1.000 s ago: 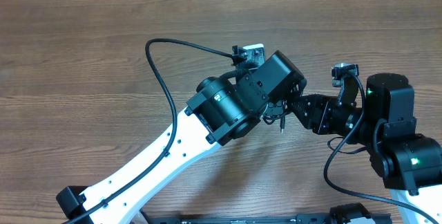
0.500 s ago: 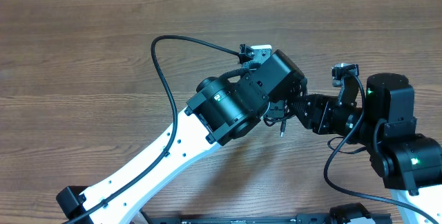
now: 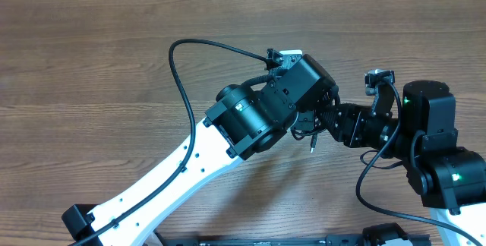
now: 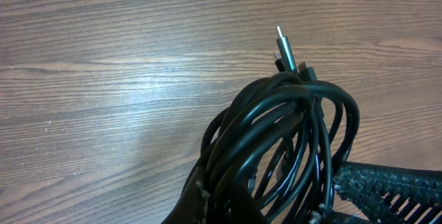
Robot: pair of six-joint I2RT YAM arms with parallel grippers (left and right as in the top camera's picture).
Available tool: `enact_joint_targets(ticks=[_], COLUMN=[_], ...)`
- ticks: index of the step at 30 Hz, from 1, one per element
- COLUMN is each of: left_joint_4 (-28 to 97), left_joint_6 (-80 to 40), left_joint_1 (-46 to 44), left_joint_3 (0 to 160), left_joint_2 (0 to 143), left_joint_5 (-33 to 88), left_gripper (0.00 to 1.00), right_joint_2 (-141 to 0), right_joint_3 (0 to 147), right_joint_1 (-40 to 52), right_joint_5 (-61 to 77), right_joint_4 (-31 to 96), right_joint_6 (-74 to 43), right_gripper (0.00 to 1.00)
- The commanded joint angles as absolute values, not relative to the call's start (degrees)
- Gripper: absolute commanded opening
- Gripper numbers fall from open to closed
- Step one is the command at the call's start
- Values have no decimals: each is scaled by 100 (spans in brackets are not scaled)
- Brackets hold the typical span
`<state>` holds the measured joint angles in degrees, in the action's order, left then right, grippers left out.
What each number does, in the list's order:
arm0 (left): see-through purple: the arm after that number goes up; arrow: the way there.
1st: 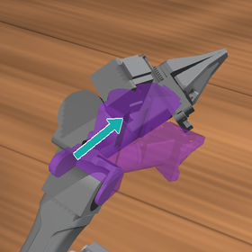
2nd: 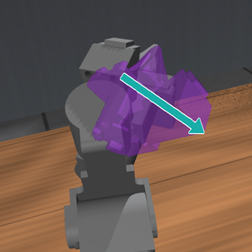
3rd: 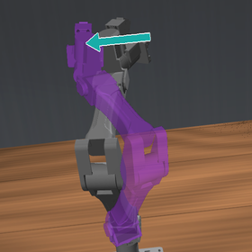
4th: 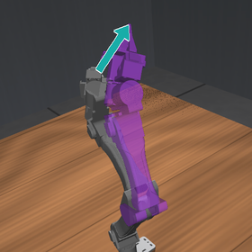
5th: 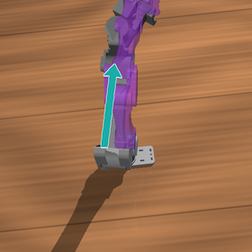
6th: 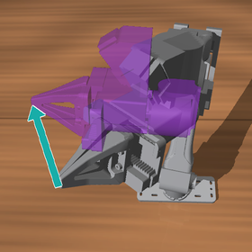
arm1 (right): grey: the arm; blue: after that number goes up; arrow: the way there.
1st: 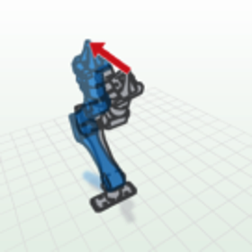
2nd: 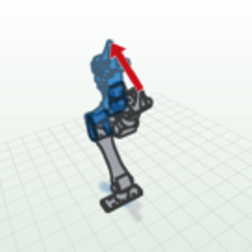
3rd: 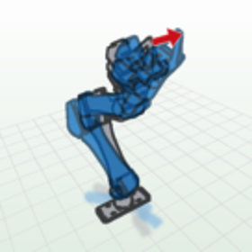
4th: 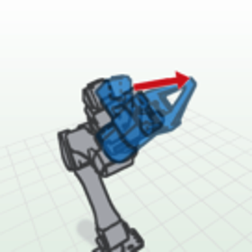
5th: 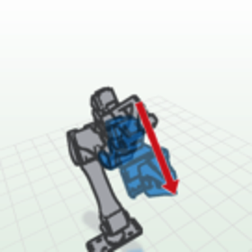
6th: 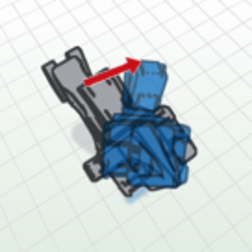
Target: Untangle cables
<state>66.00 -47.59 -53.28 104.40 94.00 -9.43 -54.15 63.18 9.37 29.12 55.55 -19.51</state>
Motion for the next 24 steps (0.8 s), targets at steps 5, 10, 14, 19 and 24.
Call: enact_joint_targets(ticks=[5, 10, 14, 19, 24], left_joint_4=[6578, 6477, 6366, 6412, 6447], left_joint_6=[-4735, -4737, -4735, -4764, -4993], left_joint_1=[-5360, -5360, -5360, -5360, -5360], left_joint_3=[10516, 10516, 10516, 10516, 10516], left_joint_2=[9362, 9362, 9362, 9365, 9365], left_joint_5=[-1002, -858, -805, -989, -1168], left_gripper=[4, 4, 4, 4, 4], right_joint_2=[-5369, -5369, -5369, -5369, -5369], right_joint_3=[6420, 6420, 6420, 6420, 6420], right_joint_1=[937, 937, 937, 937, 937], right_joint_5=[2193, 2193, 2349, 2628, 2663], right_joint_4=[5822, 5791, 5732, 5640, 5636], right_joint_6=[-1973, -2073, -2102, -2102, -2097], right_gripper=[43, 43, 43, 43, 46])
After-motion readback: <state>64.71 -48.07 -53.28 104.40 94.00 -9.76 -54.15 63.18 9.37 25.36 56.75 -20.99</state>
